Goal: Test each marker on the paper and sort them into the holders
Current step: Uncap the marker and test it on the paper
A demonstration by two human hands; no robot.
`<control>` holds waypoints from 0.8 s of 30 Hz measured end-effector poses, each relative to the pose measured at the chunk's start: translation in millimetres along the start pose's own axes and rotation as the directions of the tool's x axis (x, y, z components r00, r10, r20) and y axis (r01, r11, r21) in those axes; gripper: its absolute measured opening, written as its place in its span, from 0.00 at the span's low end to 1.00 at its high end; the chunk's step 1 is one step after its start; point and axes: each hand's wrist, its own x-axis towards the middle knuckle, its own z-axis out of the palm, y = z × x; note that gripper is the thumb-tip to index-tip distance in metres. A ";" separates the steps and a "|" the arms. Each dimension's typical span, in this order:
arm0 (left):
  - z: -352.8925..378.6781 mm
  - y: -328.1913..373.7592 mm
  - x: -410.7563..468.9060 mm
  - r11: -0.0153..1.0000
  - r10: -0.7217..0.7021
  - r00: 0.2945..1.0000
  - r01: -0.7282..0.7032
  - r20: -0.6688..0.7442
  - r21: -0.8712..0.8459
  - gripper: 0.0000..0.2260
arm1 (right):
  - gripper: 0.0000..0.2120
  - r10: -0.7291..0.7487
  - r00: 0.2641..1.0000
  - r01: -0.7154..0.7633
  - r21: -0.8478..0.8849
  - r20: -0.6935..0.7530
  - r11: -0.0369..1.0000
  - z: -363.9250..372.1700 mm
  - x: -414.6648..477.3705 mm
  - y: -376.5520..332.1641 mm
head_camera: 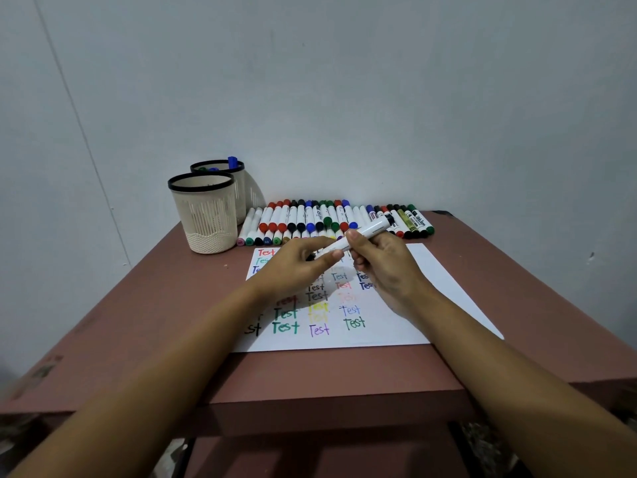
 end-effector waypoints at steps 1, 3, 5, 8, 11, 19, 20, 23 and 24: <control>-0.7 0.6 -0.5 0.999 -0.012 1.000 0.012 0.004 -0.037 0.06 | 0.09 -0.011 1.000 0.011 0.005 0.002 1.000 -0.9 -0.3 -0.3; -2.6 0.5 -1.1 0.997 -0.035 0.999 0.035 -0.007 -0.066 0.06 | 0.09 -0.018 1.000 0.018 0.003 -0.003 1.000 -1.9 -0.8 -1.0; -5.6 -1.5 -1.5 0.997 -0.067 0.997 0.065 -0.042 -0.039 0.09 | 0.08 -0.001 0.999 0.001 -0.001 -0.035 1.000 -0.3 -1.2 -2.6; -10.3 -7.0 -0.4 0.984 -0.168 0.978 0.174 -0.122 0.045 0.18 | 0.07 0.080 0.983 -0.050 0.178 -0.166 0.983 0.2 -2.2 -9.3; -15.1 -16.9 0.9 0.972 -0.233 0.947 0.230 -0.220 -0.038 0.13 | 0.04 0.190 0.929 -0.076 0.340 -0.317 0.937 -10.0 -2.9 -16.2; -23.2 -35.8 4.6 0.926 -0.363 0.911 0.330 -0.194 -0.184 0.10 | 0.13 0.113 0.906 -0.158 -0.078 -0.408 0.984 -16.6 -6.7 -4.1; -22.5 -35.5 4.0 0.927 -0.359 0.915 0.326 -0.183 -0.186 0.10 | 0.13 0.105 0.902 -0.170 -0.123 -0.418 0.978 -16.6 -6.5 -2.1; -22.7 -35.6 2.9 0.917 -0.373 0.910 0.331 -0.182 -0.223 0.10 | 0.11 0.091 0.901 -0.204 -0.229 -0.423 0.952 -15.3 -7.7 2.2; -23.5 -36.7 3.0 0.911 -0.382 0.907 0.336 -0.179 -0.239 0.11 | 0.11 0.088 0.906 -0.209 -0.255 -0.414 0.944 -14.4 -8.4 2.7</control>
